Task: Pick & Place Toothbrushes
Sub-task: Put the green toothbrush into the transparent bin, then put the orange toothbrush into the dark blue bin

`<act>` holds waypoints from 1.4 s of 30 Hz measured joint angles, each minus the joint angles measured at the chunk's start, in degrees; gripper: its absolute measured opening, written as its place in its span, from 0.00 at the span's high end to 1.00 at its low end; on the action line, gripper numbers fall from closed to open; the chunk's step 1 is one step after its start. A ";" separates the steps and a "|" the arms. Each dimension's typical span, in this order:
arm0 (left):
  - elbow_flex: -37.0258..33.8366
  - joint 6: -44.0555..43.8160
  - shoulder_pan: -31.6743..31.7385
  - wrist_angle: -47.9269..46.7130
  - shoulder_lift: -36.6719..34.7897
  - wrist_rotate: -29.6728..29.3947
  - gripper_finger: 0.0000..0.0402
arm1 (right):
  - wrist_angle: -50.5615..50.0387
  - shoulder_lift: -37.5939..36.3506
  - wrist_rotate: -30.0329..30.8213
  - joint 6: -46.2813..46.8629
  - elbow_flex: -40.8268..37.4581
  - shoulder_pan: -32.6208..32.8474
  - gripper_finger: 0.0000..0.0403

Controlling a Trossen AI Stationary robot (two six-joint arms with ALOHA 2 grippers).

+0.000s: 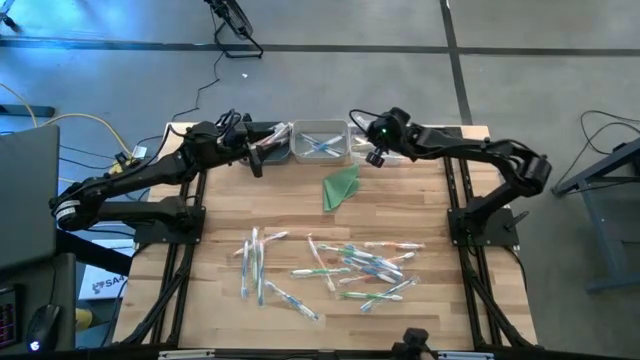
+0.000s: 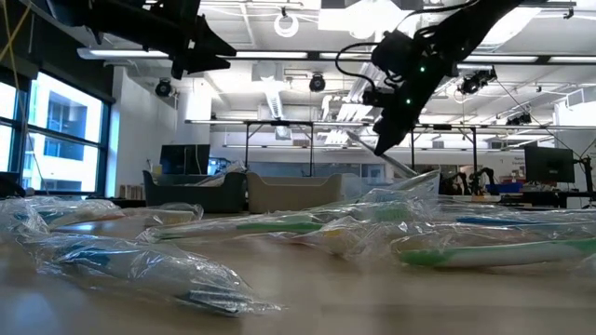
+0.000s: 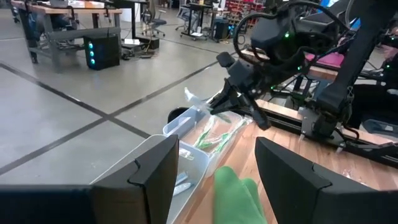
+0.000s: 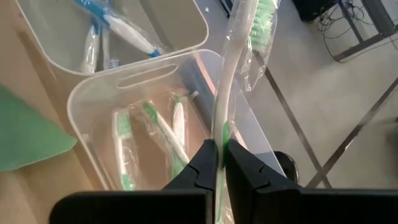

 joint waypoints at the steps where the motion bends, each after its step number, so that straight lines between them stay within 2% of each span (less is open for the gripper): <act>1: 0.00 0.00 0.00 0.00 0.00 0.00 0.48 | 0.55 0.43 -0.03 -0.26 0.00 -0.11 0.98; 13: 0.00 -0.02 0.00 -0.37 0.02 -0.07 0.48 | 0.13 1.42 -1.03 -1.38 -0.07 -3.04 0.98; 17: 0.00 -0.02 0.00 -0.37 0.02 -0.11 0.48 | -1.17 1.42 -4.05 -1.39 -0.07 -4.02 0.98; 20: 0.00 -0.02 0.00 -0.37 0.02 -0.11 0.48 | -1.71 1.42 -4.08 -1.38 -0.07 -4.10 0.97; 26: 0.02 -0.03 0.00 -0.37 0.02 -0.09 0.48 | -1.69 1.42 -1.69 -1.40 -0.07 -4.12 0.86; 33: 0.03 -0.05 0.00 -0.65 0.02 -0.07 0.48 | -1.69 1.42 -2.15 -1.40 -0.07 -4.06 0.70; 37: 0.04 -0.17 0.00 -1.09 0.02 -0.07 0.48 | -1.69 1.27 -1.63 -1.56 -0.04 -4.03 0.68; 42: 0.04 -1.59 0.00 -1.16 0.04 -0.03 0.48 | -1.33 -1.74 1.78 -4.40 -0.04 -2.70 0.69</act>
